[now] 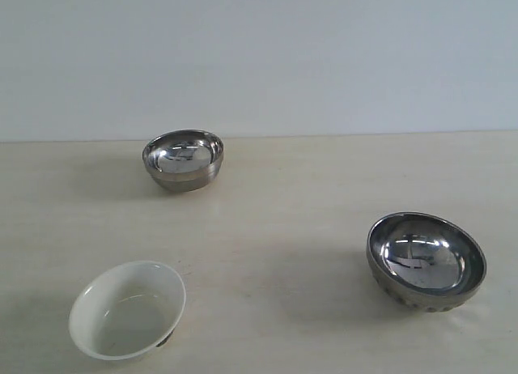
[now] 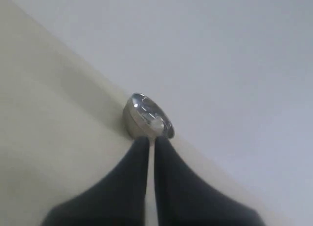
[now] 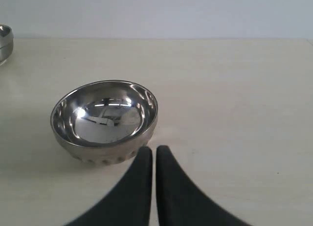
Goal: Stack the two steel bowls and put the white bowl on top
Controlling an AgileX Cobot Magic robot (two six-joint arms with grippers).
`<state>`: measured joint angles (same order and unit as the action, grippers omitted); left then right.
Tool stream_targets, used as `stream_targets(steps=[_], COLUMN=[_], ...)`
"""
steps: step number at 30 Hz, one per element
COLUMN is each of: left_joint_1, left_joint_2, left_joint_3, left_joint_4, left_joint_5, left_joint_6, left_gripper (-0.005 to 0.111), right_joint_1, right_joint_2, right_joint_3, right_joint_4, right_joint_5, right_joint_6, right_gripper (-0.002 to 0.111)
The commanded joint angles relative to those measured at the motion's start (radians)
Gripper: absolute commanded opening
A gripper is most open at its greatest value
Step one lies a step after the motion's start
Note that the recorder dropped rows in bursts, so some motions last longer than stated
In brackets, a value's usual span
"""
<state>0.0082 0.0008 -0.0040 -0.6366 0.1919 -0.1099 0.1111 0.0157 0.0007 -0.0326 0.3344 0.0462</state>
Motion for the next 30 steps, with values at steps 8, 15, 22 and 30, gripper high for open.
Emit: stream_targets(steps=[8, 15, 22, 30], left_joint_1=[-0.001, -0.001, -0.001, -0.001], left_joint_2=[-0.001, 0.085, 0.505, 0.972], left_joint_3=[-0.01, -0.249, -0.596, -1.051], left_joint_4=[-0.071, 0.182, 0.475, 0.78], left_joint_5=[-0.362, -0.519, -0.517, 0.139], left_joint_6=[-0.074, -0.235, -0.306, -0.258], left_gripper=[0.004, 0.004, 0.004, 0.004], right_joint_1=[-0.001, -0.001, -0.001, -0.001], right_joint_2=[-0.004, -0.004, -0.004, -0.004], right_joint_3=[-0.001, -0.001, -0.001, -0.001], right_joint_4=[-0.005, -0.005, -0.005, -0.005], right_joint_5=[-0.004, -0.004, -0.004, -0.004], right_joint_6=[-0.001, -0.001, -0.001, -0.001], right_gripper=[0.0, 0.0, 0.0, 0.0])
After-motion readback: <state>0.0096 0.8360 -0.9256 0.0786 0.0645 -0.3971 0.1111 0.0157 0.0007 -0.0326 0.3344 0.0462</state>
